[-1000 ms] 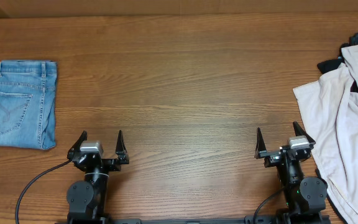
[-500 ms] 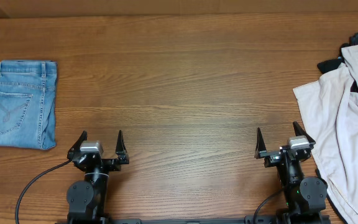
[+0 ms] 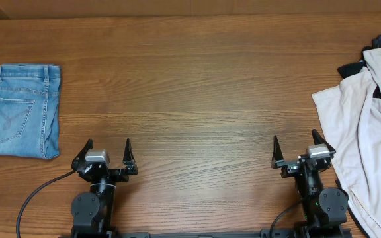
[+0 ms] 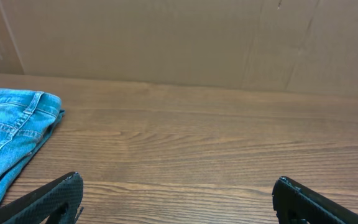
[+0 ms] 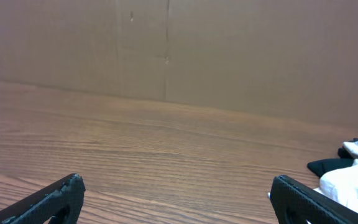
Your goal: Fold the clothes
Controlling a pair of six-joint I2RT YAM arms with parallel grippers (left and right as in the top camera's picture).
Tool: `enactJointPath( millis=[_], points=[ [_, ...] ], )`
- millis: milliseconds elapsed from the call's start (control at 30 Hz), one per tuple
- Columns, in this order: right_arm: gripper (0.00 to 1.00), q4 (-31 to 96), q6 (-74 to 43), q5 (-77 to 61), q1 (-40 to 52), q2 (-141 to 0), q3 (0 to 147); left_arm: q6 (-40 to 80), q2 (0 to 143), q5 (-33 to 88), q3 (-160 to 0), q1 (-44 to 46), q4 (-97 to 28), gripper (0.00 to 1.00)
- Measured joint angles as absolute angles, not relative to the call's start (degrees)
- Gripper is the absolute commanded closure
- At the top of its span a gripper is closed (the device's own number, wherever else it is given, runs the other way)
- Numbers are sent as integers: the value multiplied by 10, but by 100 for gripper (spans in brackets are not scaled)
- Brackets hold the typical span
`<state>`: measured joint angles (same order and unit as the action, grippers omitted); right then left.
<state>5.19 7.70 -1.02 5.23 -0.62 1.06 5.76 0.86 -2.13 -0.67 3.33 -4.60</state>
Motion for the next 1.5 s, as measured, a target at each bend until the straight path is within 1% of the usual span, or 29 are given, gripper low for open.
enactJointPath(
  millis=[333,433,600,767,1000,1267,1367,1500],
  points=[
    [0,53,-1,-8,52,-6,11,58,9,-20,-7,33,-50,0],
    [0,72,-15,-8,52,-6,23,58,9,-14,-17,33,-68,0],
    [0,108,-28,-5,52,-20,98,58,9,-10,-74,33,-133,0],
    [0,121,-55,4,52,-84,196,58,37,-8,-144,33,-165,0],
    [0,242,-68,7,52,-286,360,58,180,-6,-272,33,-231,0],
    [0,425,-70,18,49,-571,576,59,409,10,-456,33,-386,0],
    [0,443,-70,23,48,-664,631,59,470,20,-511,33,-426,0],
    [0,416,-70,62,47,-742,652,59,521,42,-551,33,-438,0]
  ],
)
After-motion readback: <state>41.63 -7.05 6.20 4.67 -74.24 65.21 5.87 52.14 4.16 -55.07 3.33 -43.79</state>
